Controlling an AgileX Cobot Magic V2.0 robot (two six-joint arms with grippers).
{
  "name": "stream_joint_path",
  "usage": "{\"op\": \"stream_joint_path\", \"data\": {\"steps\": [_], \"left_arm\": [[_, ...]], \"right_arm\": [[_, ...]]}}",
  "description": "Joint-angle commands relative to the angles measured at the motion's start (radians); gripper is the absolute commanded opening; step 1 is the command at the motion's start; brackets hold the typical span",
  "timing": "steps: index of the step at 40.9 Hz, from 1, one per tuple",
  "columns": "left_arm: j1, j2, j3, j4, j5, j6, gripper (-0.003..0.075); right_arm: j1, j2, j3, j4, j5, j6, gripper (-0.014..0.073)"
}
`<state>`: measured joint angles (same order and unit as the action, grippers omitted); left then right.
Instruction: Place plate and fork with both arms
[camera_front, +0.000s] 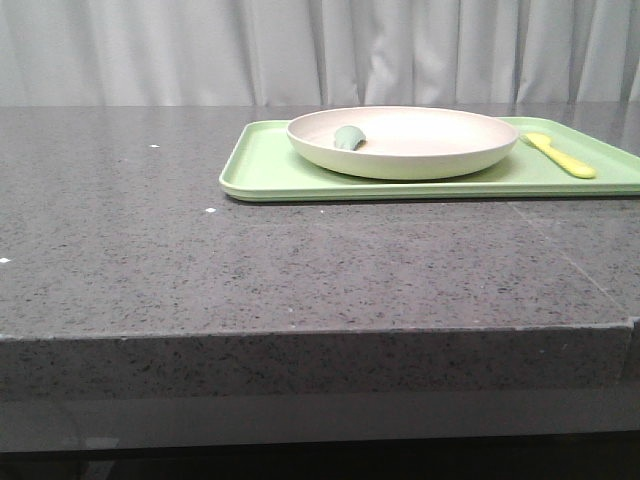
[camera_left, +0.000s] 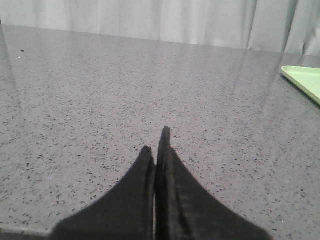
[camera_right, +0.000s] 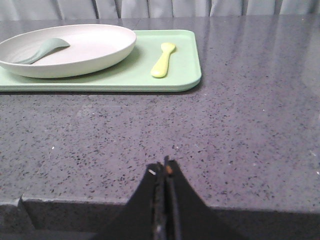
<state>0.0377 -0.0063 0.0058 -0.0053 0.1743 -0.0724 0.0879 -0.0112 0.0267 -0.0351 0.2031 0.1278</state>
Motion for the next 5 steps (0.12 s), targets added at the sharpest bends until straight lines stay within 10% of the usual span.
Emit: {"op": "stream_joint_path", "data": {"steps": [1,5], "left_arm": [[0.001,-0.019,0.003,-0.006,-0.087,-0.001,-0.0018],[0.001,-0.019,0.003,-0.006,-0.087,-0.001,-0.0018]], "right_arm": [[-0.005,-0.018,-0.004,0.000,-0.072,-0.006,-0.0062],[-0.005,-0.018,-0.004,0.000,-0.072,-0.006,-0.0062]]}}
